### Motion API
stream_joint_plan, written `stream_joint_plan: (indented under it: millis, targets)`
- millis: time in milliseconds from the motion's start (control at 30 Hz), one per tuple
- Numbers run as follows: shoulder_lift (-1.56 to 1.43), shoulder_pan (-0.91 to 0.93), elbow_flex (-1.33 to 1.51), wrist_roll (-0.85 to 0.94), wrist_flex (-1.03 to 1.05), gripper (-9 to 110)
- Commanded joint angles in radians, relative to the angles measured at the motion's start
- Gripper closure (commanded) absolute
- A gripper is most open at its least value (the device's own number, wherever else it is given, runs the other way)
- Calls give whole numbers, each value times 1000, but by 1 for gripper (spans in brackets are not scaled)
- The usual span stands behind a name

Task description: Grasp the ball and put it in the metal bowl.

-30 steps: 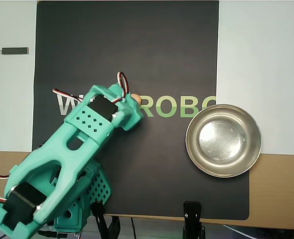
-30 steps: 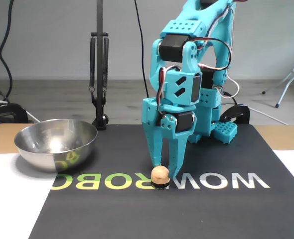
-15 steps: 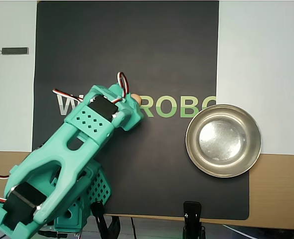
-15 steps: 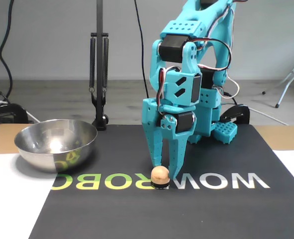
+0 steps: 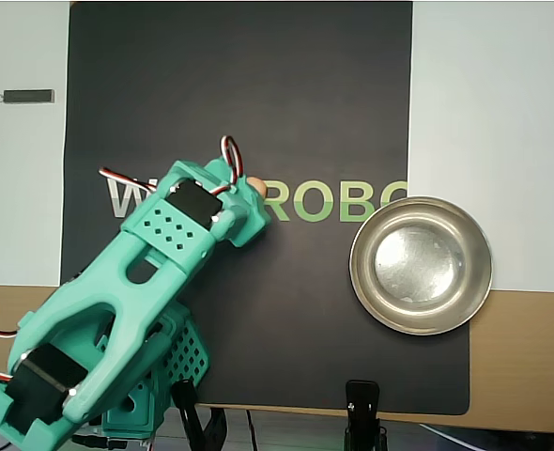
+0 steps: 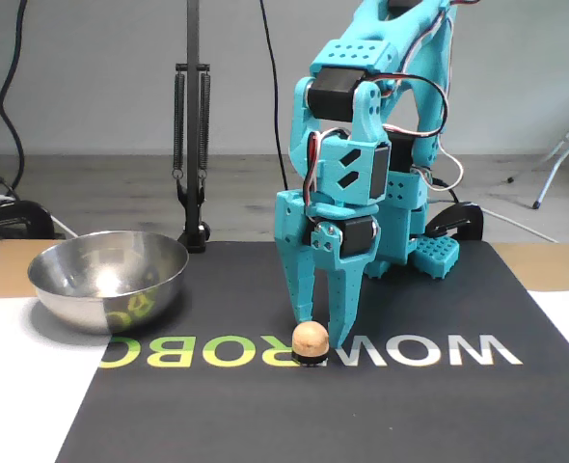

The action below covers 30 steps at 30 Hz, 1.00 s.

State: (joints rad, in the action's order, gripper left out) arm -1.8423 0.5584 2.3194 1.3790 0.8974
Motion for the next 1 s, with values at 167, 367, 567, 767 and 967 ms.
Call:
stream_joint_plan:
  millis: [167,367,567,767,967]
  targets:
    - [0,-3,-43,-3,-8,49]
    - [0,-3,-49,2,-8,49]
    - [0,-2,-49,2,-9,49]
    - [51,0,-77,-3,-20,49]
    - [107,18,-135,-6,-23,49]
